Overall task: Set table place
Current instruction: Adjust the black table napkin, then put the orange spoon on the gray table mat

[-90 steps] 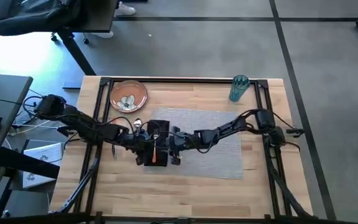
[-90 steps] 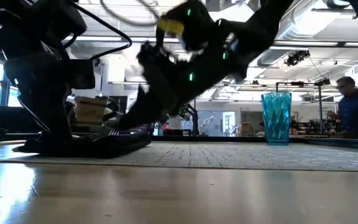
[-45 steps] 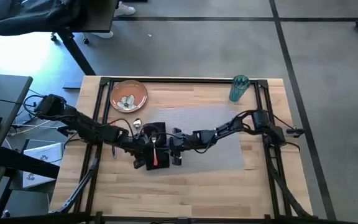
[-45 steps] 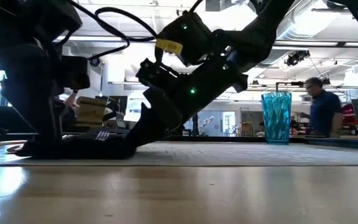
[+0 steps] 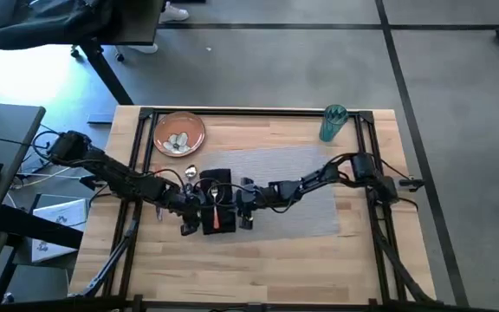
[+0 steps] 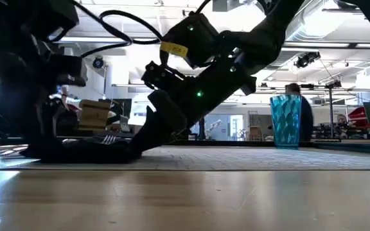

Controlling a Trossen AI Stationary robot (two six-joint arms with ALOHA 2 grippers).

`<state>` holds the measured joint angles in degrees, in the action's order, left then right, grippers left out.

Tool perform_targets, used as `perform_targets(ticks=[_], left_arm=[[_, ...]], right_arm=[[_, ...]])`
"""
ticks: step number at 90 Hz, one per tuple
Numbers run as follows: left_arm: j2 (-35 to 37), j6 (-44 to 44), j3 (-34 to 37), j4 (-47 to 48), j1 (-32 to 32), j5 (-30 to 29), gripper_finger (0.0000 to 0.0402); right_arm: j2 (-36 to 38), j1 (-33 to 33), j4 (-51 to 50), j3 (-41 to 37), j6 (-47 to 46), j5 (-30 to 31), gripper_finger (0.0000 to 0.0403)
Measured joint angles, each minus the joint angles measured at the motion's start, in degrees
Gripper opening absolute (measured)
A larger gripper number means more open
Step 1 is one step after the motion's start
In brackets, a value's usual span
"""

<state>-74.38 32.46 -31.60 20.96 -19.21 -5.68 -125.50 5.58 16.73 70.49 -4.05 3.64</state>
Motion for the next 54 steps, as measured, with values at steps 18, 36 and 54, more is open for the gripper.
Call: perform_targets(ticks=[18, 36, 54], left_arm=[[3.1, 0.5, -4.5, 8.4, -0.2, -0.7, 0.0161], [8.6, 6.6, -6.4, 16.4, -1.0, -5.6, 0.0161], [13.4, 18.2, -6.4, 26.7, -1.5, -12.7, 0.0161]], right_arm=[[2.9, -0.3, -7.3, 4.4, 0.0, 0.0, 0.0123], [10.4, -0.8, -27.1, 10.8, 0.4, -0.4, 0.0123], [20.4, -1.4, -43.0, 9.3, -3.0, 2.6, 0.0123]])
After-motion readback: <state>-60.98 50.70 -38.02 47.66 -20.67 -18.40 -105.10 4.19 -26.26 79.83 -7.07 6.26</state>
